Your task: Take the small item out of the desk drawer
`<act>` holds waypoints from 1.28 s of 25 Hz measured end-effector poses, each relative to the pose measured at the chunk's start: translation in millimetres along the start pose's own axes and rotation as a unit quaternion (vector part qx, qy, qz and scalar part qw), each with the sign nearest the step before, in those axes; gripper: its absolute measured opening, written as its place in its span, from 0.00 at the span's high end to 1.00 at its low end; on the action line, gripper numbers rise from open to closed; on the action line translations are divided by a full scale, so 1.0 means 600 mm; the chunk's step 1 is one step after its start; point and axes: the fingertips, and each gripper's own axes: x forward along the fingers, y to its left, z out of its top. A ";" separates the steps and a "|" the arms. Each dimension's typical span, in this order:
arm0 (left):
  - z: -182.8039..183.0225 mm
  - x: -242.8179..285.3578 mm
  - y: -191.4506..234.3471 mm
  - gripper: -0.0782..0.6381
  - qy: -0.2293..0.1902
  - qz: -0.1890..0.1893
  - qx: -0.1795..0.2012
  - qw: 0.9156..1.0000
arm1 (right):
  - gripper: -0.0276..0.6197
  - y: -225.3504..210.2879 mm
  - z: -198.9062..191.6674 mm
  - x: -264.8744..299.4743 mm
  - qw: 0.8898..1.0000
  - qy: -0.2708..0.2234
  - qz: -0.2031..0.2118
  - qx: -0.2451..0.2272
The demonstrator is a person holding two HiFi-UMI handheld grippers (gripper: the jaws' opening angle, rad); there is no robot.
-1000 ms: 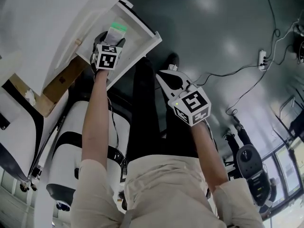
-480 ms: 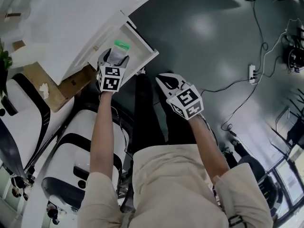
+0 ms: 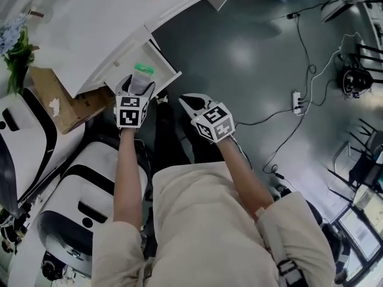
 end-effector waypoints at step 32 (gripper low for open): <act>0.062 -0.191 -0.151 0.39 -0.059 0.021 -0.008 0.998 | 0.92 0.032 0.081 -0.136 0.998 -0.054 -0.009 -0.028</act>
